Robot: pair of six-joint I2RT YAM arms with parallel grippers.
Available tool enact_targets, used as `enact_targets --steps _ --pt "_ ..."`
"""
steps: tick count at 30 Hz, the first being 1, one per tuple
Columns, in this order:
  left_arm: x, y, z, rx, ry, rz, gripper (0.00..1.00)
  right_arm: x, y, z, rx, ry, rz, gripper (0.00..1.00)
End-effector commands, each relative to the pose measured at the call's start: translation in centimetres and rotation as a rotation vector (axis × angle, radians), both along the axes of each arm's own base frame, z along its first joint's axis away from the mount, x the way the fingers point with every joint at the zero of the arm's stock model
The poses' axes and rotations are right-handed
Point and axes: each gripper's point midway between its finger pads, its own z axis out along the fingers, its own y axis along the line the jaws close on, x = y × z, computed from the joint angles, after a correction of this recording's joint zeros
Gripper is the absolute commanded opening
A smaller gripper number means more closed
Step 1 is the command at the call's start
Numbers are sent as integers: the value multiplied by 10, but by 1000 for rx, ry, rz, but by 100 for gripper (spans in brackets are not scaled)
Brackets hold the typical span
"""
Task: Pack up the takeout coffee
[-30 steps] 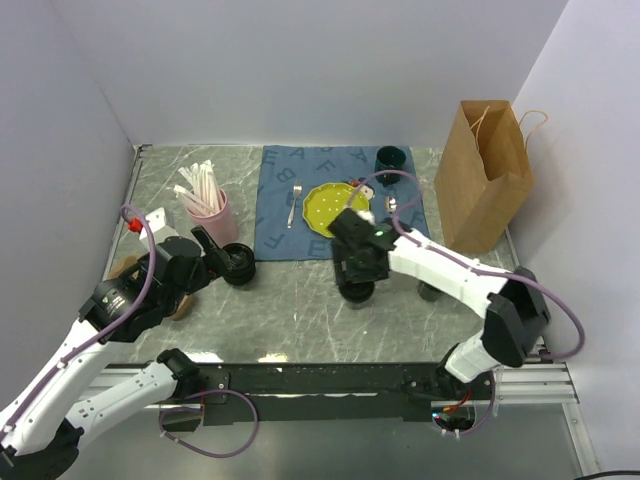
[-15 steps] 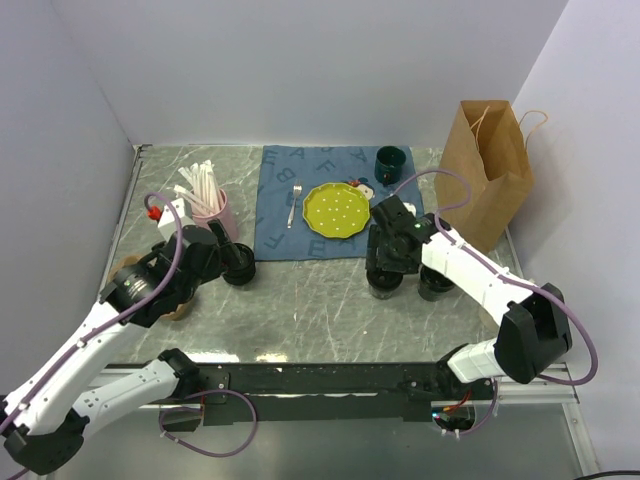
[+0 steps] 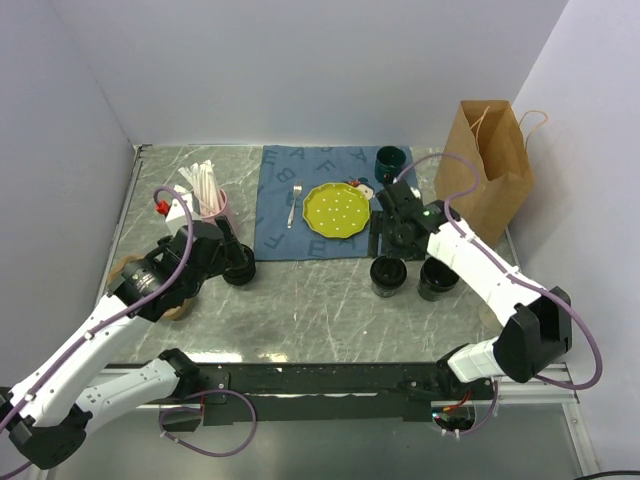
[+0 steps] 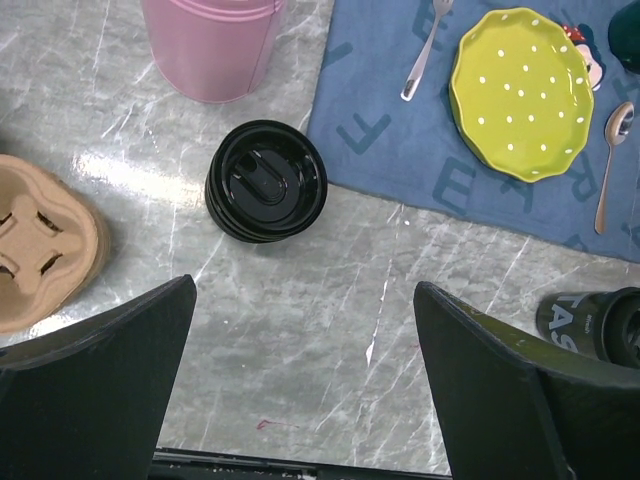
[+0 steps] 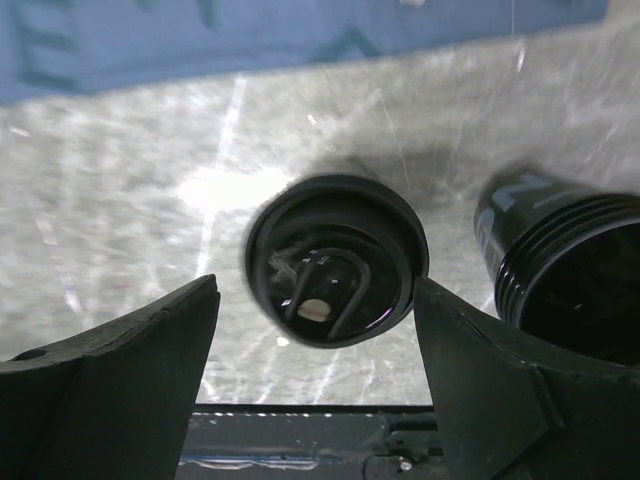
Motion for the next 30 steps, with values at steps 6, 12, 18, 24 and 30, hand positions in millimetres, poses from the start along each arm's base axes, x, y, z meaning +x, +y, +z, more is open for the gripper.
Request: enact_targets --steps 6,12,18,24,30 --pt "15 -12 33 -24 -85 -38 97 46 -43 76 -125 -190 -38 86" --pt "18 -17 31 -9 -61 -55 97 107 -107 147 -228 -419 -115 85" --pt "14 -31 24 -49 -40 -123 97 138 -142 190 -304 -464 -105 87" --pt "6 -44 11 -113 -20 -176 97 142 -166 220 -203 -545 -128 84" --pt "3 -42 6 -100 -4 -185 97 147 -188 220 -198 -492 -97 84"
